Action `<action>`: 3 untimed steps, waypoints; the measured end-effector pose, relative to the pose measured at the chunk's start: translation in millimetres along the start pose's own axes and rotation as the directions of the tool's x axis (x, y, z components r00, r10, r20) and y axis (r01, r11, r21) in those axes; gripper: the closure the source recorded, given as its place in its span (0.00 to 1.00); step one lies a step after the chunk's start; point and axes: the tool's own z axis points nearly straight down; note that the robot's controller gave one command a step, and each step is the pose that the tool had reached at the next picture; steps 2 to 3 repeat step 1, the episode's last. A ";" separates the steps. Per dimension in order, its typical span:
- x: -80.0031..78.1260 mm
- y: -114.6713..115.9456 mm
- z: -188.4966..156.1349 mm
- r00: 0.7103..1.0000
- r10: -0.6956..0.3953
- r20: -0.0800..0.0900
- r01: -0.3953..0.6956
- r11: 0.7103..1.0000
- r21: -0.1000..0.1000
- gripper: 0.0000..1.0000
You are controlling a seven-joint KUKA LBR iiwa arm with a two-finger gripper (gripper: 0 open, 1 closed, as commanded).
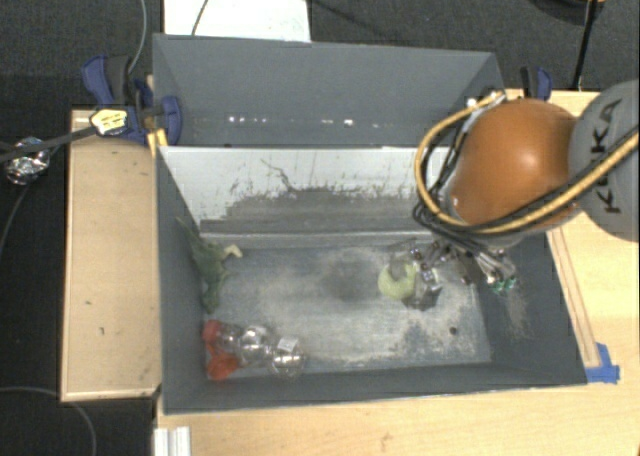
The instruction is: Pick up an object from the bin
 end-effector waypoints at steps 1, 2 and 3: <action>-7.1 -1.8 -197.8 1.000 -0.025 0.014 0.025 1.000 0.005 1.00; -7.1 -1.8 -197.8 1.000 -0.025 0.014 0.025 1.000 0.005 1.00; -7.1 -1.8 -197.8 1.000 -0.025 0.014 0.025 1.000 0.005 1.00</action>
Offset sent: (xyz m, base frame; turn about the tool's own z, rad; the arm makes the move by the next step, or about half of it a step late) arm 0.0000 0.0000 0.0000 0.0000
